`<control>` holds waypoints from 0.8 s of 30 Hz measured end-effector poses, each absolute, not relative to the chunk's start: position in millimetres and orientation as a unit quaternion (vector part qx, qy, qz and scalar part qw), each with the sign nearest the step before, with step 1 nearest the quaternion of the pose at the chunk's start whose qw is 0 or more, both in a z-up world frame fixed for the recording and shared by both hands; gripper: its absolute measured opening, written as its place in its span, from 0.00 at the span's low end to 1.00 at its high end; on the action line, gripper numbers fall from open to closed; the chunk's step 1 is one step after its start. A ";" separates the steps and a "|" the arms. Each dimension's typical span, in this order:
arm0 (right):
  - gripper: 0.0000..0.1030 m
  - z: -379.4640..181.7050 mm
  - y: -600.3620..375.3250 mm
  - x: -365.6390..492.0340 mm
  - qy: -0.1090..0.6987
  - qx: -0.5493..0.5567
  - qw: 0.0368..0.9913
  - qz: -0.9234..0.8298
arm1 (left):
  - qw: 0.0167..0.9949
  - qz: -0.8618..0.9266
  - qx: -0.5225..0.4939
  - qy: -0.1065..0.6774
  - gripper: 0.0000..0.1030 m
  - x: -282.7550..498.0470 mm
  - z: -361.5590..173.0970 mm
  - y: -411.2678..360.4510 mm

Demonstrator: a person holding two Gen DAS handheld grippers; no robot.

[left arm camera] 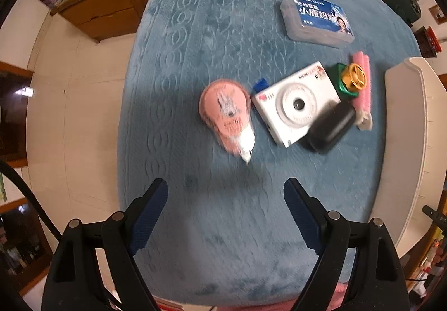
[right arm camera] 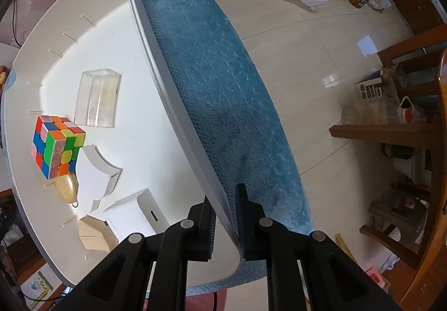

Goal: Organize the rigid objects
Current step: 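Move the left tool back to the pink tape roller, then close the left gripper on the pink tape roller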

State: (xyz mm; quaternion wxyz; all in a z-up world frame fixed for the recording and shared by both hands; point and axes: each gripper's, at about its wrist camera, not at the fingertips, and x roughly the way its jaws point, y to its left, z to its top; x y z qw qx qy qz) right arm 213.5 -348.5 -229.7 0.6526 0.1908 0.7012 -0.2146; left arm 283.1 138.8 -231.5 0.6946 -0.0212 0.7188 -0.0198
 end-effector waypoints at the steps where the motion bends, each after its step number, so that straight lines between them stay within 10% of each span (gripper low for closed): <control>1: 0.13 -229.1 -348.4 213.4 0.701 0.192 0.652 -0.216 | 0.695 -0.021 -0.019 0.719 0.85 287.9 -234.5 139.2; 24: 0.16 -230.8 -346.2 218.9 0.707 0.179 0.641 -0.240 | 0.683 -0.001 -0.040 0.729 0.68 346.0 -289.8 153.4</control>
